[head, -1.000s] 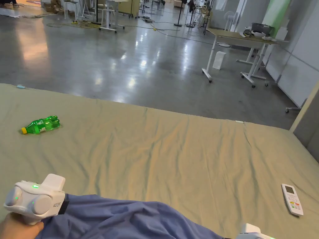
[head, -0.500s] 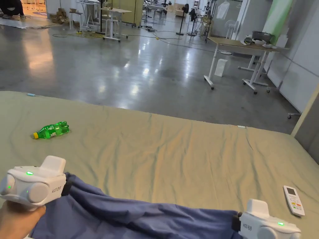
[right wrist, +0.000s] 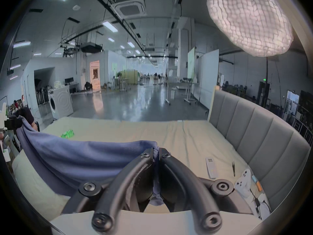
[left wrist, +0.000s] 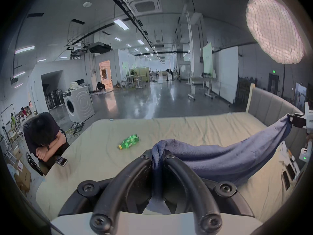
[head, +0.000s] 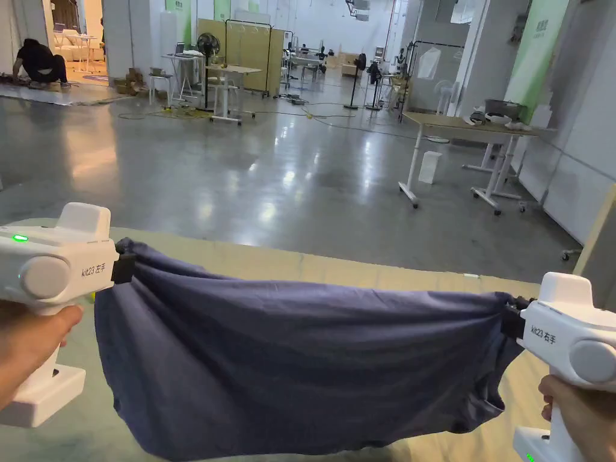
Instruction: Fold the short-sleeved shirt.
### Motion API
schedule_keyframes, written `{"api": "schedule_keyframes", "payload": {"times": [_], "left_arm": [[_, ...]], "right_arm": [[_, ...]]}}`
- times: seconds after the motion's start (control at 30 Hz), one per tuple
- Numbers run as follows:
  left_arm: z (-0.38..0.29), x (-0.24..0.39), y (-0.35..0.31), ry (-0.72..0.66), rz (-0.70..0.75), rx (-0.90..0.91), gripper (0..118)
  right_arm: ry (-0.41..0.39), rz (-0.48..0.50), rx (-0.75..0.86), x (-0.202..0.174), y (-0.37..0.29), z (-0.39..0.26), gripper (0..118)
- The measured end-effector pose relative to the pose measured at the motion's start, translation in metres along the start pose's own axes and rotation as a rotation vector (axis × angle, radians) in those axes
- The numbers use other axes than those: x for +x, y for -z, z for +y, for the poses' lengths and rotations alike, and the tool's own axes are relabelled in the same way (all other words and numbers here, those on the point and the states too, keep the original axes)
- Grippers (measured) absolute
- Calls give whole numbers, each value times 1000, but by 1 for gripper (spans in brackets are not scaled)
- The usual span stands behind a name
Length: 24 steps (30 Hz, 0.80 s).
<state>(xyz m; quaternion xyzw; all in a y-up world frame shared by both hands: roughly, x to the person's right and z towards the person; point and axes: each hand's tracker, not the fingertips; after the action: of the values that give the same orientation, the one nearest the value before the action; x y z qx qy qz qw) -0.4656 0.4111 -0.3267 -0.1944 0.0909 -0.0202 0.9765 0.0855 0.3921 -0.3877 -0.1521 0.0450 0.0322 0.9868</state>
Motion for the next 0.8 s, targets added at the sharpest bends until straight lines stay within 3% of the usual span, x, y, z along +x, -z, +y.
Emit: {"api": "schedule_keyframes", "payload": {"times": [0.13, 0.53, 0.6, 0.8], "left_arm": [[32, -5, -11, 3, 13, 52, 10], [92, -18, 16, -54, 31, 63, 10], [102, -19, 24, -52, 40, 66, 10], [136, -17, 49, -34, 65, 74, 10]], "right_arm": [[-41, -15, 62, -1, -5, 38, 5], [-64, -29, 172, -17, 6, 110, 5], [-22, -18, 137, -15, 18, 116, 5], [-83, -27, 176, -21, 50, 152, 5]]}}
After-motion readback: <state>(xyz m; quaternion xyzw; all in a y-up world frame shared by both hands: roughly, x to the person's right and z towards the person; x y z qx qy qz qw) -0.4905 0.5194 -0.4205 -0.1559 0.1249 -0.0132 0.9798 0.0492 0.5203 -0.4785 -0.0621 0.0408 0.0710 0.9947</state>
